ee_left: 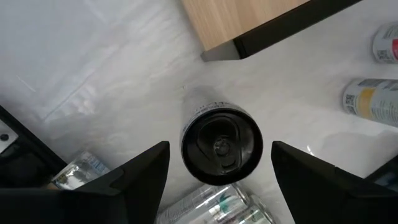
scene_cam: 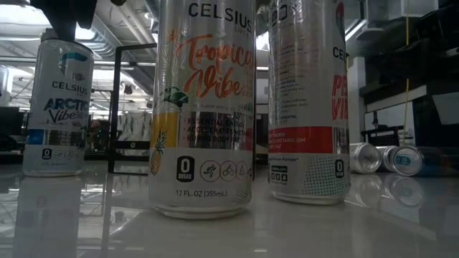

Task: Place canned beverage on shelf
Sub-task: Put the middle left blue soda can on the shelf

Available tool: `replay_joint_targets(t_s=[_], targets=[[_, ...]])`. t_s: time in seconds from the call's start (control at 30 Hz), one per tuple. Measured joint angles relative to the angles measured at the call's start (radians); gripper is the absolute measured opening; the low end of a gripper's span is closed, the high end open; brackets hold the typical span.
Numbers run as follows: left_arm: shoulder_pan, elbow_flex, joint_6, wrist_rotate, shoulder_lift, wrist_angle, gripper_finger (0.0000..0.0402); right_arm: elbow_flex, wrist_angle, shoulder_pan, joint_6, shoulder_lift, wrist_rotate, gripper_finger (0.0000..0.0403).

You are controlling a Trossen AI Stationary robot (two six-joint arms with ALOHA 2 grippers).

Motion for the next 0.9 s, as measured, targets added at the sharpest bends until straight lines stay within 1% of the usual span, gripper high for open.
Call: replay_joint_targets(t_s=[0.23, 0.33, 0.43, 0.57, 0.67, 0.9], targets=[[-0.007, 0.000, 0.000, -0.007, 0.005, 0.000, 0.0275, 0.000, 0.000, 0.000, 0.000, 0.000, 0.000, 0.0002], [-0.007, -0.018, 0.000, -0.013, 0.005, 0.008, 0.0275, 0.000, 0.000, 0.000, 0.000, 0.000, 0.000, 0.0002], [-0.007, -0.054, -0.001, 0.002, 0.005, 0.019, 0.0275, 0.000, 0.000, 0.000, 0.000, 0.000, 0.000, 0.0002], [-0.007, -0.097, -0.002, 0.032, 0.005, 0.077, 0.0275, 0.000, 0.000, 0.000, 0.000, 0.000, 0.000, 0.0002], [-0.007, -0.111, -0.001, 0.050, 0.003, 0.098, 0.0275, 0.000, 0.000, 0.000, 0.000, 0.000, 0.000, 0.0002], [-0.007, -0.115, -0.001, 0.053, 0.003, 0.105, 0.0275, 0.000, 0.000, 0.000, 0.000, 0.000, 0.000, 0.0002]])
